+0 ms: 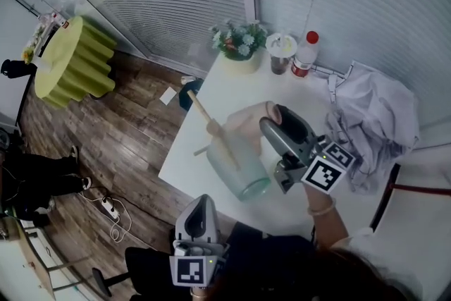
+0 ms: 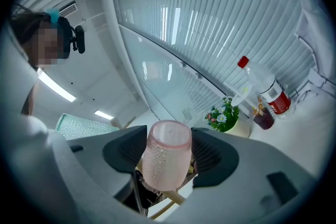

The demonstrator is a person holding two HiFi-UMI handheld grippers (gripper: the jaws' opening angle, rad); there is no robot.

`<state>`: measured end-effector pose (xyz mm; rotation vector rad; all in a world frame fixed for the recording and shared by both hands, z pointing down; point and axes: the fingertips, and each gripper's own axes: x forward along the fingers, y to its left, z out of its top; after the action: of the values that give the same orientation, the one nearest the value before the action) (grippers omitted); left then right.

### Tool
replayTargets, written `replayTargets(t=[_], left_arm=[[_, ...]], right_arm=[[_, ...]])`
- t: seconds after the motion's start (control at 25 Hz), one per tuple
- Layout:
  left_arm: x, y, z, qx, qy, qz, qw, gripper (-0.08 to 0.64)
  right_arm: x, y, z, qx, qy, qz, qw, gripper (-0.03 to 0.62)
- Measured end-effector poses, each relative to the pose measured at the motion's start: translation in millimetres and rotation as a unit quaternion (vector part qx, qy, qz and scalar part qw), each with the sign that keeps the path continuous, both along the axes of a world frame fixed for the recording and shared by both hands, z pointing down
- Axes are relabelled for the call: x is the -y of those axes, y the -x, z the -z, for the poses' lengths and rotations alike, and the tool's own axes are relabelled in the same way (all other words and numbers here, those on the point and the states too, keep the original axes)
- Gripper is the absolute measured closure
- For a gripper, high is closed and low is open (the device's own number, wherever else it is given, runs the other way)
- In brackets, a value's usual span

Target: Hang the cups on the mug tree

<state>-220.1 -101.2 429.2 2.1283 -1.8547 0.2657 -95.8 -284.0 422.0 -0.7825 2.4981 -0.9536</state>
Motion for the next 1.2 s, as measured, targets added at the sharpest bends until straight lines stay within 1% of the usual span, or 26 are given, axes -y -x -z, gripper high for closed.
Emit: replayTargets(t=[0.12, 0.32, 0.56, 0.72, 0.92, 1.2], left_arm=[[-3, -1, -2, -0.002, 0.002, 0.000, 1.0000, 0.557], [-2, 3, -3, -0.001, 0.008, 0.000, 1.0000, 0.557], [1, -1, -5, 0.003, 0.014, -0.009, 0.9999, 0.557], [3, -7, -6, -0.003, 0.014, -0.014, 0.9998, 0.557], [5, -7, -9, 0.001, 0.019, -0.025, 0.9995, 0.557], [7, -12, -11, -0.005, 0.020, -0.036, 0.9991, 0.557]], right_arm=[[0, -3, -6, -0.004, 0.008, -0.004, 1.000, 0.325], [0, -1, -5, -0.002, 0.005, -0.002, 1.000, 0.325], [2, 0, -4, 0.002, 0.004, -0.002, 1.000, 0.325], [2, -2, -4, -0.004, 0.000, -0.003, 1.000, 0.325], [4, -5, -4, 0.007, 0.000, -0.007, 1.000, 0.325], [4, -11, -4, -0.001, -0.006, -0.016, 1.000, 0.325]])
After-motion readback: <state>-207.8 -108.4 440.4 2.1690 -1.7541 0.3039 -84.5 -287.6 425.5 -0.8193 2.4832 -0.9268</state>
